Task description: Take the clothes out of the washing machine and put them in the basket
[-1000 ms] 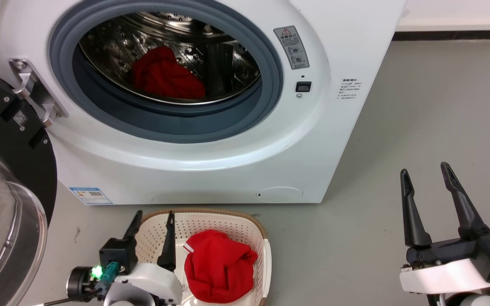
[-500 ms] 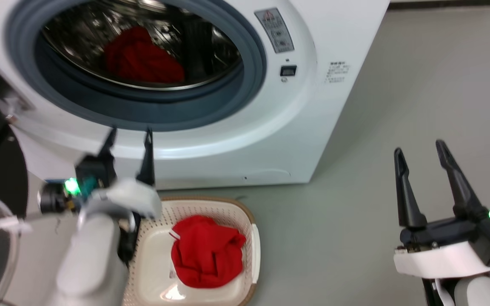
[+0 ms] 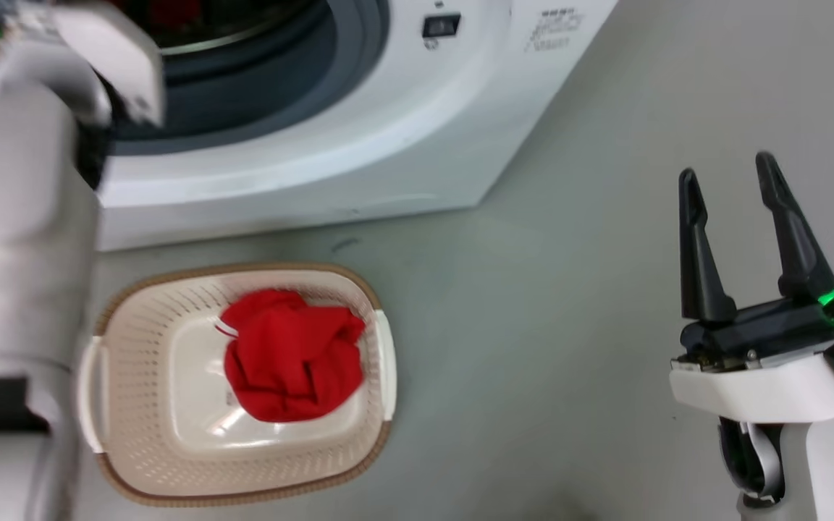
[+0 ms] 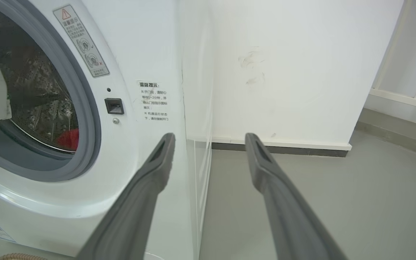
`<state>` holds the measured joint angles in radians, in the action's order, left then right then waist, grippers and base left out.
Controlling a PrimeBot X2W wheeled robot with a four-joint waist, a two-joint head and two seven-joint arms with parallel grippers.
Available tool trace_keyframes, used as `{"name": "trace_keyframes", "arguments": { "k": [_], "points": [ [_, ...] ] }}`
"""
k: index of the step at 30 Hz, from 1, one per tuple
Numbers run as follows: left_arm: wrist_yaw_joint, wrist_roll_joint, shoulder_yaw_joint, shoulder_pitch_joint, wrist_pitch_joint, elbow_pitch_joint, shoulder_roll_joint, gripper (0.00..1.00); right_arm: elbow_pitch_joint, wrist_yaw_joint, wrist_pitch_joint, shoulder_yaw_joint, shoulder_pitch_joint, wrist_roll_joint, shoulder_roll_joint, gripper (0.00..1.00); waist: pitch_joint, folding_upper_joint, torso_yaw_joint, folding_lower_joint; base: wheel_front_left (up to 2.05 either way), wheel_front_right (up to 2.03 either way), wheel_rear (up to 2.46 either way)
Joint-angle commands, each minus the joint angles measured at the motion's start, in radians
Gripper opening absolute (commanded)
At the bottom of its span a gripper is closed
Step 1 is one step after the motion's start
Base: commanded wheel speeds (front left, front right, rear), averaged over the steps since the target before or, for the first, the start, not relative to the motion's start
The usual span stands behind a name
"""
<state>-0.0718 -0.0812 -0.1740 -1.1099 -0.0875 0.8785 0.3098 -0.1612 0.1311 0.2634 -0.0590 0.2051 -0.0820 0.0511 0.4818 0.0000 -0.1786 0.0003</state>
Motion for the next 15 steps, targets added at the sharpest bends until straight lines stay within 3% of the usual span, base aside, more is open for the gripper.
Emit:
{"name": "trace_keyframes", "arguments": {
  "k": [1,7,15],
  "points": [
    [-0.009,0.01,-0.008,-0.045,0.028,0.03,0.011,1.0,-0.006,-0.001,0.002,-0.003,0.022,-0.009,-0.002,1.0,0.078,0.0,-0.053,-0.0003,0.0,0.0,0.0],
    [-0.05,0.022,-0.063,-0.265,0.234,0.184,0.083,1.0,-0.015,-0.001,0.002,0.005,0.058,-0.036,-0.002,1.0,0.162,0.0,-0.097,-0.0003,0.0,0.0,0.0],
    [-0.057,-0.01,-0.127,-0.488,0.505,0.291,0.143,1.0,-0.029,-0.001,0.002,0.013,0.088,-0.076,-0.002,1.0,0.257,0.0,-0.135,-0.0003,0.0,0.0,0.0]
  ]
}}
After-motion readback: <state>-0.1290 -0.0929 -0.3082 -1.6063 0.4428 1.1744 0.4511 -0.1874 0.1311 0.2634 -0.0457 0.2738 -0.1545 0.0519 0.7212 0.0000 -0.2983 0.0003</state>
